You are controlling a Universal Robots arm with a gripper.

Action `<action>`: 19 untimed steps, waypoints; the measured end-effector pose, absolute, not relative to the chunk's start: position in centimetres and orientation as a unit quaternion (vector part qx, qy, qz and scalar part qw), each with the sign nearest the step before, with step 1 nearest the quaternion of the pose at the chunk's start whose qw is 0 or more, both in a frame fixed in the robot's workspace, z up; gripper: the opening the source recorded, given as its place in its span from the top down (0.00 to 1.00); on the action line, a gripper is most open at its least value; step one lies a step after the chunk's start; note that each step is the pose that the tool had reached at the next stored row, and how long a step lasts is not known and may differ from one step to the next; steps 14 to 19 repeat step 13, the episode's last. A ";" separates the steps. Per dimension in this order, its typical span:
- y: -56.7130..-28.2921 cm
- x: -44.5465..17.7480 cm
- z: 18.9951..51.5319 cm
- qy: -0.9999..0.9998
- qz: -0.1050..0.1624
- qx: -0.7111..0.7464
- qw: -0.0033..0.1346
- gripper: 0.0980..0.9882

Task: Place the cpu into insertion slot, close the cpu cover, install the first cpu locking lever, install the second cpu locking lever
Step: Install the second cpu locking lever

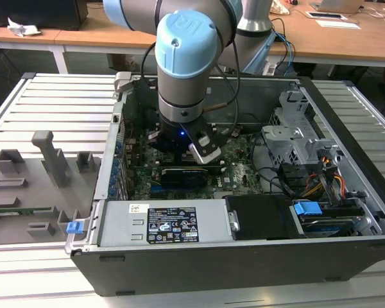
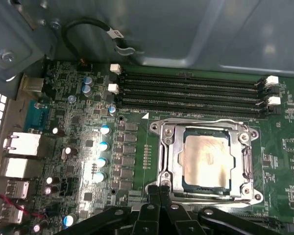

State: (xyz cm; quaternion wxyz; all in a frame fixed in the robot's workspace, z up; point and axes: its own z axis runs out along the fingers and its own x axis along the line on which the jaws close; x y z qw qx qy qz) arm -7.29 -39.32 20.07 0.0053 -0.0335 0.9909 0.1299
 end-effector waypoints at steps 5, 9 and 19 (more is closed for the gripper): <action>-39.3 -7.7 19.9 0.989 0.146 -0.034 0.006 0.99; -39.3 -7.9 19.6 0.988 0.149 -0.034 0.006 0.99; -39.4 -8.0 21.1 0.988 0.149 -0.033 0.006 0.99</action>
